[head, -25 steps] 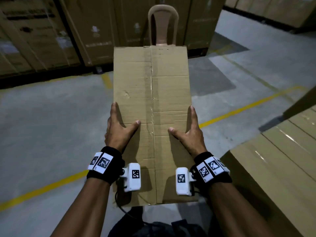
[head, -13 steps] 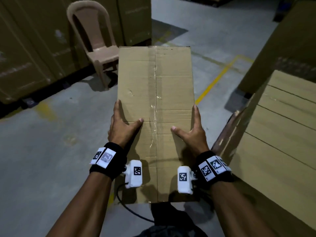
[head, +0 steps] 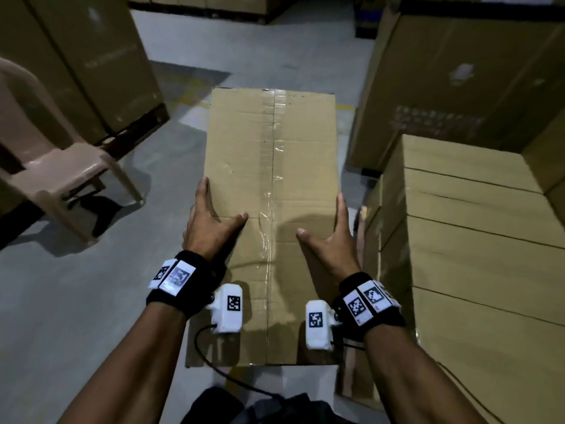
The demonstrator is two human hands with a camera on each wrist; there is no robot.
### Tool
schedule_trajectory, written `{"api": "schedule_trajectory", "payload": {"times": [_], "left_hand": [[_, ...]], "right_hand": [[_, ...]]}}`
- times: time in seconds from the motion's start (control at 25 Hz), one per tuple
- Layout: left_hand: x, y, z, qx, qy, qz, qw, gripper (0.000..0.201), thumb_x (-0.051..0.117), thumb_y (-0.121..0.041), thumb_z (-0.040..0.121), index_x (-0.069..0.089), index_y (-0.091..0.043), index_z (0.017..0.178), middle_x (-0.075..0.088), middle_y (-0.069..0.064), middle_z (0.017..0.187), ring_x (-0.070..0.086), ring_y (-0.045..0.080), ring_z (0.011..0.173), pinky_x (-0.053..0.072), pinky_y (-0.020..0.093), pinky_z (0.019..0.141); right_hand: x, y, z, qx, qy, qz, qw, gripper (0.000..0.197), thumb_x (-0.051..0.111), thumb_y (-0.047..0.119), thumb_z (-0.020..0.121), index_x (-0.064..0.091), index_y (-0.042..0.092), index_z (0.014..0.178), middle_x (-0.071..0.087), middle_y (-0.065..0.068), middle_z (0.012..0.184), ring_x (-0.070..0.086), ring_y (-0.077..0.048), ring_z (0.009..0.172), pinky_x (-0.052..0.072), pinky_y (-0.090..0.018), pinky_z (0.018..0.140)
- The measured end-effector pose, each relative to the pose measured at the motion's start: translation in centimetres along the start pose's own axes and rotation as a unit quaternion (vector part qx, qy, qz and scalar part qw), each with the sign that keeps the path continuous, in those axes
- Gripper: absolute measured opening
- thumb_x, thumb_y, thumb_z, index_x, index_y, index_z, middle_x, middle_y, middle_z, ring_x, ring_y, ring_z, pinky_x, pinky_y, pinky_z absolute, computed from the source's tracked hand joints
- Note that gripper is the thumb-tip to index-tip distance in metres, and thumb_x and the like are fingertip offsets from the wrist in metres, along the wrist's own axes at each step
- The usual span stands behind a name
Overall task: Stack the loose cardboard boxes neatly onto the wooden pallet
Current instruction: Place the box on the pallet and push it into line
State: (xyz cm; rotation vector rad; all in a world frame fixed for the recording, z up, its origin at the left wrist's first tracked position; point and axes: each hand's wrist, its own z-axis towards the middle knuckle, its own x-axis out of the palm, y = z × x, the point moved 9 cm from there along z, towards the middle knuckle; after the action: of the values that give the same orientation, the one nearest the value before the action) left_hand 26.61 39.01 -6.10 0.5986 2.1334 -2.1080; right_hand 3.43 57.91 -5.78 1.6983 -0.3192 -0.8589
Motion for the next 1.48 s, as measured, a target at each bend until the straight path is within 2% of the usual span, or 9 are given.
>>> {"api": "schedule_trajectory", "payload": {"times": [0.2, 0.32, 0.6, 0.76, 0.88, 1.04, 1.16, 1.32, 1.48], "left_hand": [[9.2, -4.4, 9.7, 0.088, 0.154, 0.043, 0.983, 0.108, 0.078, -0.06, 0.055, 0.017, -0.059, 0.145, 0.049, -0.002, 0.145, 0.055, 0.03, 0.124, 0.045, 0.052, 0.104], [14.5, -5.7, 14.9, 0.083, 0.227, 0.024, 0.97, 0.107, 0.081, -0.058, 0.052, 0.018, -0.07, 0.138, 0.048, -0.004, 0.143, 0.056, 0.033, 0.121, 0.05, 0.051, 0.098], [26.1, -13.7, 19.4, 0.183, 0.422, 0.082, 0.884, 0.117, 0.083, -0.069, 0.049, 0.015, -0.056, 0.143, 0.051, -0.001, 0.144, 0.057, 0.033, 0.121, 0.046, 0.048, 0.103], [33.2, -18.6, 16.3, 0.199, 0.518, 0.031, 0.831, 0.114, 0.092, -0.039, 0.063, 0.022, -0.036, 0.152, 0.054, -0.006, 0.133, 0.056, 0.022, 0.119, 0.05, 0.047, 0.1], [38.7, -22.0, 11.5, 0.226, 0.598, 0.029, 0.769, 0.117, 0.092, -0.049, 0.051, 0.027, -0.032, 0.147, 0.057, -0.001, 0.135, 0.06, 0.023, 0.116, 0.054, 0.048, 0.095], [45.5, -24.1, 4.2, 0.239, 0.654, 0.052, 0.716, 0.11, 0.088, -0.025, 0.072, 0.017, -0.021, 0.156, 0.044, 0.003, 0.147, 0.051, 0.026, 0.123, 0.047, 0.041, 0.102], [50.0, -25.1, -0.9, 0.249, 0.683, 0.078, 0.683, 0.114, 0.088, -0.024, 0.073, 0.011, -0.02, 0.158, 0.03, 0.009, 0.159, 0.041, 0.031, 0.136, 0.046, 0.045, 0.105], [55.7, -27.3, -6.9, 0.276, 0.701, 0.105, 0.649, 0.11, 0.084, -0.024, 0.079, 0.009, -0.016, 0.158, 0.027, 0.006, 0.16, 0.04, 0.029, 0.137, 0.042, 0.028, 0.095], [60.8, -28.0, -11.2, 0.295, 0.719, 0.15, 0.611, 0.118, 0.087, -0.04, 0.07, 0.012, -0.018, 0.158, 0.03, 0.008, 0.16, 0.041, 0.031, 0.136, 0.043, 0.041, 0.108]], "right_hand": [[-2.0, -1.0, 5.9, 0.04, -0.126, 0.026, 0.991, 0.119, 0.086, 0.051, 0.069, 0.001, 0.059, 0.152, 0.017, 0.001, 0.167, 0.024, -0.026, 0.15, 0.029, -0.052, 0.119], [-3.3, -0.8, 8.0, 0.074, -0.199, 0.106, 0.971, 0.112, 0.083, 0.017, 0.08, 0.007, 0.043, 0.158, 0.023, 0.0, 0.165, 0.028, -0.024, 0.147, 0.025, -0.04, 0.114], [-6.0, 0.9, 8.9, 0.107, -0.374, 0.213, 0.896, 0.115, 0.089, 0.015, 0.068, 0.019, 0.065, 0.145, 0.017, 0.01, 0.165, 0.022, -0.023, 0.149, 0.031, -0.06, 0.117], [-10.2, 0.8, 6.7, 0.119, -0.451, 0.248, 0.849, 0.119, 0.093, 0.025, 0.055, 0.023, 0.067, 0.141, 0.033, 0.008, 0.161, 0.04, -0.024, 0.142, 0.039, -0.052, 0.114], [-13.9, -0.8, 4.4, 0.123, -0.506, 0.254, 0.815, 0.124, 0.093, 0.032, 0.043, 0.025, 0.065, 0.141, 0.038, 0.007, 0.158, 0.046, -0.024, 0.138, 0.044, -0.05, 0.111], [-19.0, -2.9, 0.3, 0.111, -0.566, 0.291, 0.763, 0.12, 0.088, 0.002, 0.068, 0.019, 0.046, 0.155, 0.027, 0.0, 0.164, 0.047, -0.027, 0.137, 0.05, -0.045, 0.105], [-22.9, -5.2, -2.0, 0.12, -0.591, 0.298, 0.739, 0.117, 0.082, -0.005, 0.075, 0.014, 0.04, 0.159, 0.026, -0.001, 0.163, 0.048, -0.028, 0.136, 0.051, -0.044, 0.105], [-28.2, -7.9, -4.3, 0.149, -0.617, 0.286, 0.717, 0.124, 0.088, 0.005, 0.07, 0.011, 0.041, 0.158, 0.027, -0.002, 0.163, 0.046, -0.027, 0.137, 0.044, -0.044, 0.112], [-32.3, -9.9, -5.5, 0.176, -0.626, 0.287, 0.704, 0.133, 0.092, 0.011, 0.059, 0.009, 0.043, 0.158, 0.026, -0.002, 0.164, 0.042, -0.028, 0.14, 0.04, -0.048, 0.115]]}}
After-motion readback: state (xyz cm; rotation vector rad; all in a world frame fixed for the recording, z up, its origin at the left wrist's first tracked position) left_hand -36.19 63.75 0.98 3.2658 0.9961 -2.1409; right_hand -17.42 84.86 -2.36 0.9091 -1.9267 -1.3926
